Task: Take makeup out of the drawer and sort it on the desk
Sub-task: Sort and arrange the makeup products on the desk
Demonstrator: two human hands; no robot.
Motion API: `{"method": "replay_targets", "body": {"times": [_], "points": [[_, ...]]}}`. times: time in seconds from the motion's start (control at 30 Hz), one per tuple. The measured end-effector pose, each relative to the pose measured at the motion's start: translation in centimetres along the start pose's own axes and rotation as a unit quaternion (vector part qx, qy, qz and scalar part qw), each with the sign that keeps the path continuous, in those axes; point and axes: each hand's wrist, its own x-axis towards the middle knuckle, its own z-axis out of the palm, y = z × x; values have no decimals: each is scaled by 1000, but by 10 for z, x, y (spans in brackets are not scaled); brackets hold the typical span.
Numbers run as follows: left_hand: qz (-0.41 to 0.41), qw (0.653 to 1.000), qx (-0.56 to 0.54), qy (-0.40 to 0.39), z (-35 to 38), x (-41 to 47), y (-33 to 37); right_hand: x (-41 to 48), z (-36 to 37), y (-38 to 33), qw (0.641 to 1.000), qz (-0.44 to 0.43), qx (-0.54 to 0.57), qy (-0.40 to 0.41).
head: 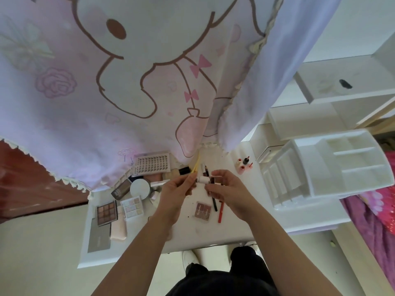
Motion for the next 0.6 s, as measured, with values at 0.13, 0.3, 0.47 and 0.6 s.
{"method": "replay_targets", "body": {"times": [0.13,0.3,0.47,0.6], "points": [[5,1000,11,-22,-5,-2,3,-11,7,-10,999,46,-6,-26],[-22,999,-48,-9,-7,-2,7,-14,6,-6,1000,-8,-13,17],[-40,997,-68,-9,-10,-2,7,-17,-1,-2,999,-10,38,10],[-44,996,-73,-22,-5,-4,9,-19,-2,-5,999,-14,26,15]]}}
